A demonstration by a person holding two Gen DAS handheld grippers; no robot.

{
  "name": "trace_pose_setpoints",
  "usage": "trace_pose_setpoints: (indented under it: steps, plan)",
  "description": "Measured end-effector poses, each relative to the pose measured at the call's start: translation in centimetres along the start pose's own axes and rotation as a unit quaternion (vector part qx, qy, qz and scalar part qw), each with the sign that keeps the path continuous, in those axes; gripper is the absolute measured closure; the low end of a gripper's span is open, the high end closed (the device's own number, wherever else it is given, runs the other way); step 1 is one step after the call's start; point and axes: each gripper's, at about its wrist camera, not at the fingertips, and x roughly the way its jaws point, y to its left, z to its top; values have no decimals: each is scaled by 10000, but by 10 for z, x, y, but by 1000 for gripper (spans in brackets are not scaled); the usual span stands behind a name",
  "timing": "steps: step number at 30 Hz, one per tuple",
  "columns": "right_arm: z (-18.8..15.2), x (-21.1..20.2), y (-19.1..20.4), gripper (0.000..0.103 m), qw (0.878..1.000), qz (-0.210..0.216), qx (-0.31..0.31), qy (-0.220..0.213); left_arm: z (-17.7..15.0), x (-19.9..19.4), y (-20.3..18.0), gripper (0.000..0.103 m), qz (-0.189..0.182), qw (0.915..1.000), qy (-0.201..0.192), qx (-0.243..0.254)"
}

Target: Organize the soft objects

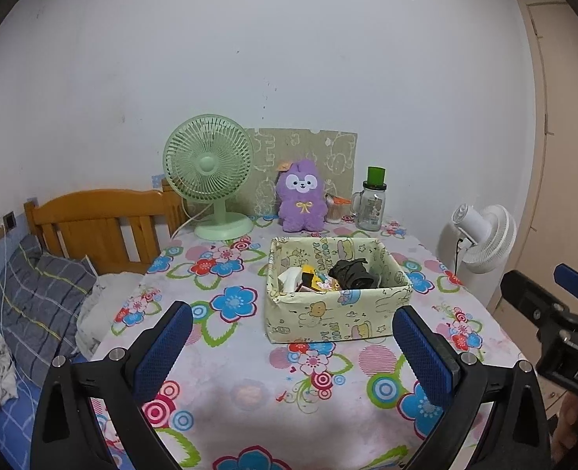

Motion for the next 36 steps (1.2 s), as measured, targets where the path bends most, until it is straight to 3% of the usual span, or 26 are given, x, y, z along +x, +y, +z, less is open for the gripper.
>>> trace_pose_setpoints:
  steps: [25,29,36]
  plan:
    - [-3,12,-1,0,9999,-50,57,66,1,11,4,0,-90,9998,43,-163]
    - [-3,13,0,0,9999,-3,78,71,1,10,4,0,75,9999,28,-149]
    - [-2,13,1,0,10000,1,62,77,0,8,3,0,34,9999,4,-146]
